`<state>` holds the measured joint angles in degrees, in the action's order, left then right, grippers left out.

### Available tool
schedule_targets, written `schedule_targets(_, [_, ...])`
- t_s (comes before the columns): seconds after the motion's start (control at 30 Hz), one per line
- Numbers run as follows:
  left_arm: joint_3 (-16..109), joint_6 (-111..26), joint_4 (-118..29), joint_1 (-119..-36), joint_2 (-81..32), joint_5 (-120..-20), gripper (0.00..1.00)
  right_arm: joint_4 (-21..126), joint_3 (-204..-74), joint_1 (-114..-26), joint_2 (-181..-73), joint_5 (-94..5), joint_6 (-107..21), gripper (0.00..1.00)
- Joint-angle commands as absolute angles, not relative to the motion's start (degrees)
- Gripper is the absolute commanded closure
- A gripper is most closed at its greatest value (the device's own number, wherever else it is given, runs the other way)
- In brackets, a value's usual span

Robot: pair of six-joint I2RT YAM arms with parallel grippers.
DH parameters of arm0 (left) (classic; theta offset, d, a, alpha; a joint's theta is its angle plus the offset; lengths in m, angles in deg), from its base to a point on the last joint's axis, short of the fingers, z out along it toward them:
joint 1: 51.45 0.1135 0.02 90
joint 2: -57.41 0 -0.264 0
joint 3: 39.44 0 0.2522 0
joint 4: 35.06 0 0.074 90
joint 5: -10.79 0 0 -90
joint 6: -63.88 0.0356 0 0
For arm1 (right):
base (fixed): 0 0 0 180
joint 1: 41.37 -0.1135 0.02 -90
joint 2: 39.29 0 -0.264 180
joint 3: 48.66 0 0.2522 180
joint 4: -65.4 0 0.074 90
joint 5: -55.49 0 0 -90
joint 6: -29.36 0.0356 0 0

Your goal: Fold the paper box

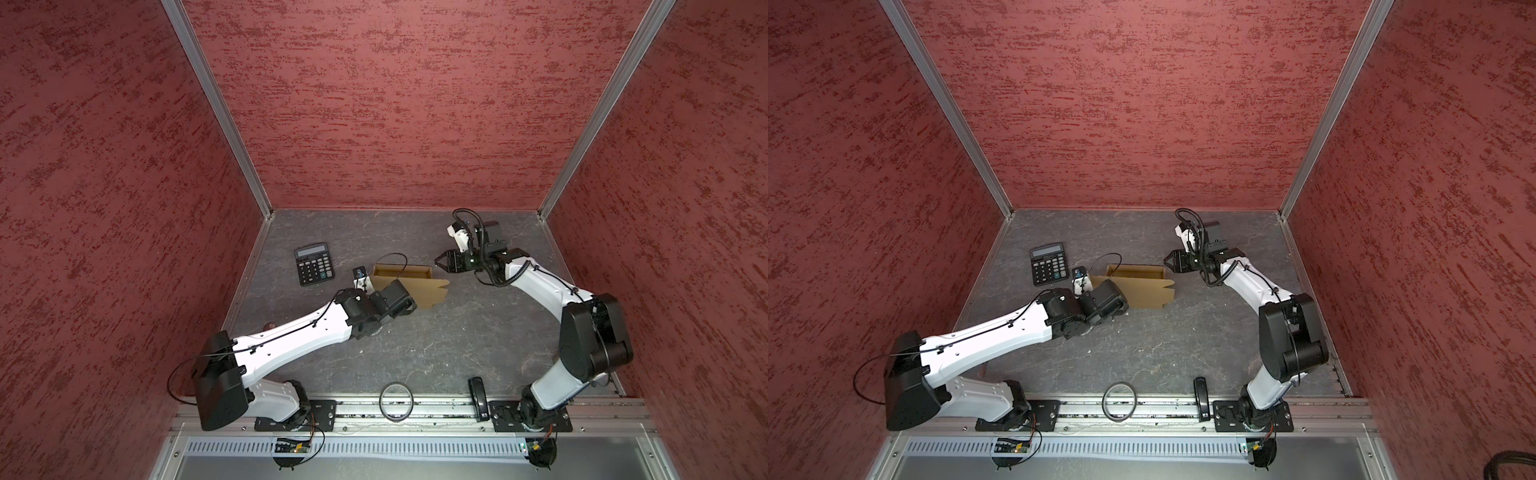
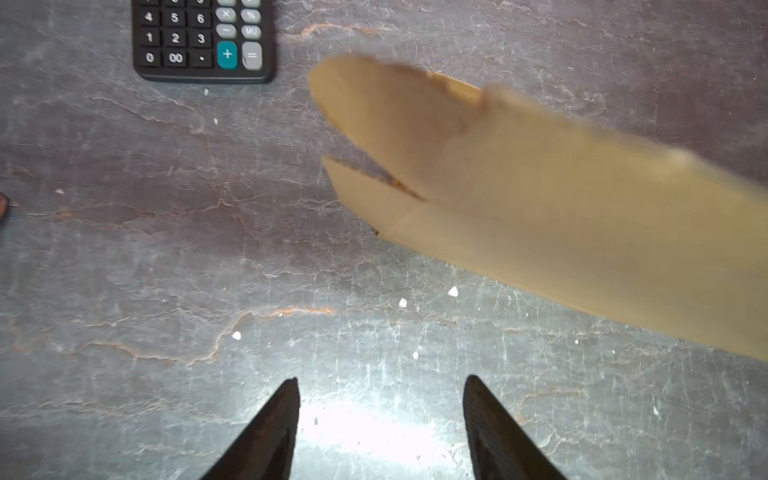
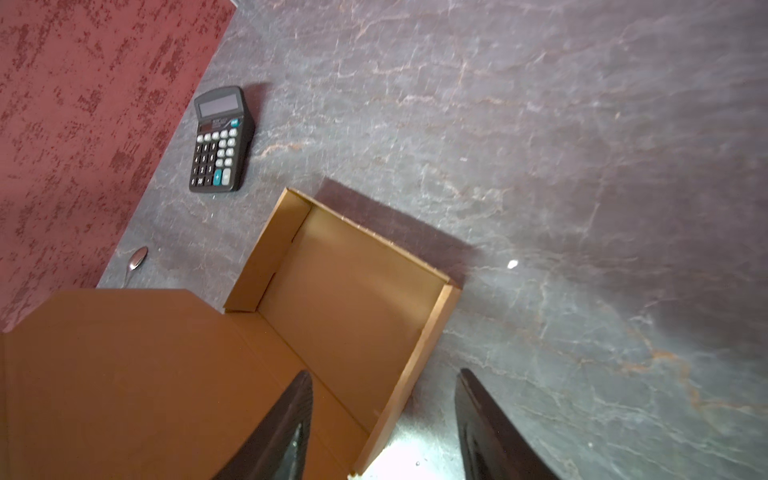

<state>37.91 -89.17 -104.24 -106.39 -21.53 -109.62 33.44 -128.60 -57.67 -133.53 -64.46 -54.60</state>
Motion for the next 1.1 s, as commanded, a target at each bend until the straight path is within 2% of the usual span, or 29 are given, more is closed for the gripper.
schedule_targets(0.0, [37.5, -85.5, -99.3, -104.0, -22.9, -107.5, 0.37, 32.8, -127.6, -58.5, -131.7, -67.4, -56.4, 0.45])
schedule_targets(0.43, [38.4, -76.0, -89.6, -95.3, -29.1, -102.1, 0.38, 30.3, -126.8, -64.8, -132.7, -67.3, -57.3, 0.48])
schedule_targets(0.8, [44.6, -67.3, -83.6, -87.9, -36.0, -97.9, 0.39, 31.0, -125.9, -67.0, -131.6, -68.7, -55.8, 0.49])
schedule_targets(1.07, [49.9, -63.6, -81.1, -85.6, -40.6, -95.7, 0.39, 31.8, -127.1, -68.3, -131.9, -69.2, -54.8, 0.50])
